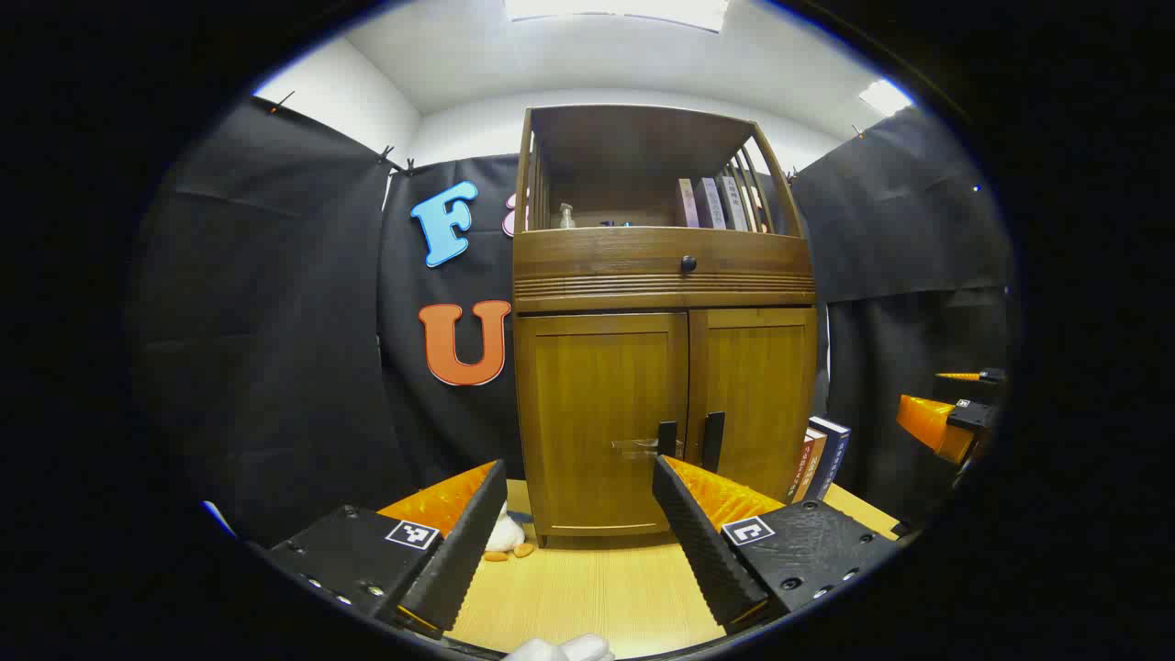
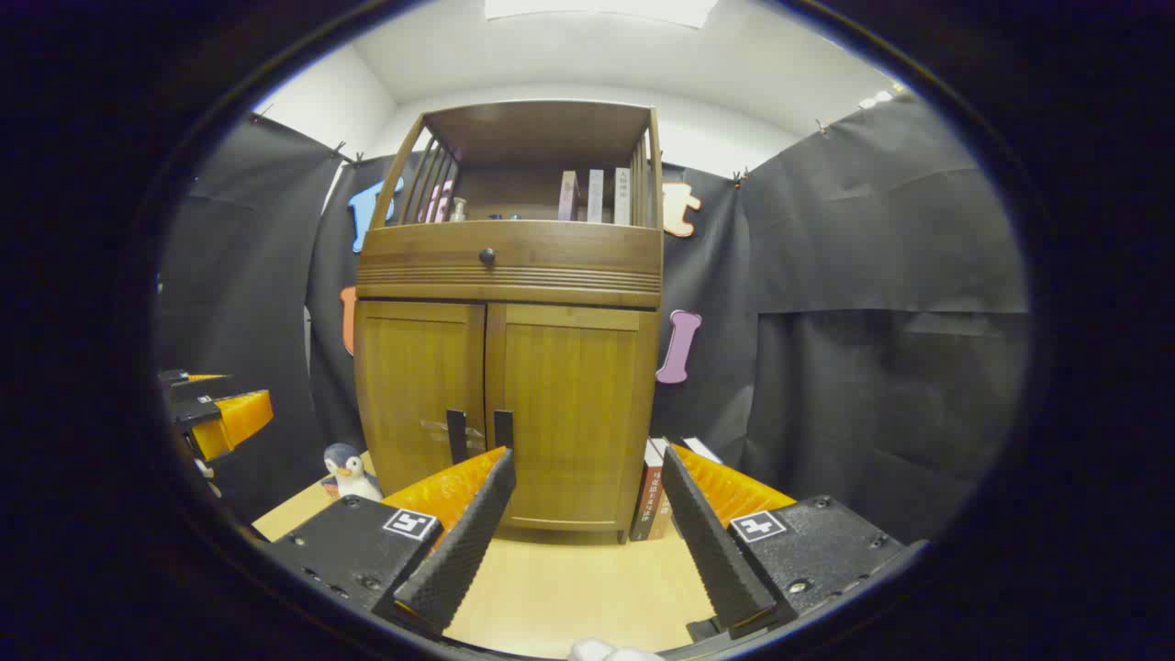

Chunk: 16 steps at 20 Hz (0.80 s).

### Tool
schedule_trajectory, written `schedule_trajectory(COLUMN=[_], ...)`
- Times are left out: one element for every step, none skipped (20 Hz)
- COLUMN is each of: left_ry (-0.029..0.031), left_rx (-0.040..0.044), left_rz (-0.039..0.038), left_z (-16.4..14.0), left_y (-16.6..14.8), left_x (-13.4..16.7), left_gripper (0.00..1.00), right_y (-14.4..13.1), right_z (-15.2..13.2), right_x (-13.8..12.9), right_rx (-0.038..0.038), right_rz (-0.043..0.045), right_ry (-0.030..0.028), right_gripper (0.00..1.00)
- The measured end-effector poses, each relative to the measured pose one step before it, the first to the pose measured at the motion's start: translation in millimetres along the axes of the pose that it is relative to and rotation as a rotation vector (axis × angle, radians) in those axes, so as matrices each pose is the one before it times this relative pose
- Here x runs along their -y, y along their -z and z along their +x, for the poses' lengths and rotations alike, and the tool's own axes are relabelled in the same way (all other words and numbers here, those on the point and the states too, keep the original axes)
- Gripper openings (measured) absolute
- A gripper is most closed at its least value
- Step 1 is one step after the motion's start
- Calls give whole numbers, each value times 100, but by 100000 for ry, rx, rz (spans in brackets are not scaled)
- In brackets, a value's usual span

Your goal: Open the right door of the double-door shoe cabinet with the right hand, and open the left door with the left hand.

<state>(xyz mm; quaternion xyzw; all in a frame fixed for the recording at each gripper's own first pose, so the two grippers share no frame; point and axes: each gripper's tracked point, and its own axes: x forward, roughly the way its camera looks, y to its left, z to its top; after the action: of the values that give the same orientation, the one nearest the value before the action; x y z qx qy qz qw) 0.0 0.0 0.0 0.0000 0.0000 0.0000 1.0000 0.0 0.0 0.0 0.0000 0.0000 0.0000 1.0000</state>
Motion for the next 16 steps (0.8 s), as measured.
schedule_trajectory(left_ry=[-425,-247,-136,3,-146,135,51,-40,-51,-28,-69,102,43,62,388,431], left_rx=[3,-83,274,149,56,48,-133,-183,-213,-60,-84,-187,-55,-311,-330,-387], left_rz=[-4,261,200,248,316,248,84,89,149,122,35,-27,-30,125,108,248], left_z=[37,-14,136,20,10,33,38,98,60,28,-11,2,0,-49,-49,-101], left_y=[-53,1,-24,-6,-8,44,52,60,32,16,20,-15,0,18,183,139], left_x=[-172,-179,-70,-46,-9,34,-30,-67,-96,-53,-100,40,46,15,70,81], left_gripper=[96,96,96,96,96,96,96,96,96,96,96,96,96,96,96,96], right_y=[132,101,147,-44,88,-35,1,-37,50,-18,81,74,268,158,285,132], right_z=[157,136,136,145,122,104,118,48,170,117,103,187,156,324,323,291], right_x=[141,128,107,29,-112,-78,-32,-197,-215,-162,-194,-80,-158,-113,-74,-137], right_rx=[-145,-546,-278,-335,-119,4,61,226,34,123,-3,-221,-407,-413,-686,100], right_rz=[49,90,196,215,170,-36,-98,-96,-244,-43,-114,-183,-74,88,-53,-278], right_ry=[159,411,125,165,-260,-85,-155,-318,-99,-505,-341,-320,-280,-273,-412,-380], right_gripper=[100,100,100,100,100,100,100,100,100,100,100,100,100,100,100,100])
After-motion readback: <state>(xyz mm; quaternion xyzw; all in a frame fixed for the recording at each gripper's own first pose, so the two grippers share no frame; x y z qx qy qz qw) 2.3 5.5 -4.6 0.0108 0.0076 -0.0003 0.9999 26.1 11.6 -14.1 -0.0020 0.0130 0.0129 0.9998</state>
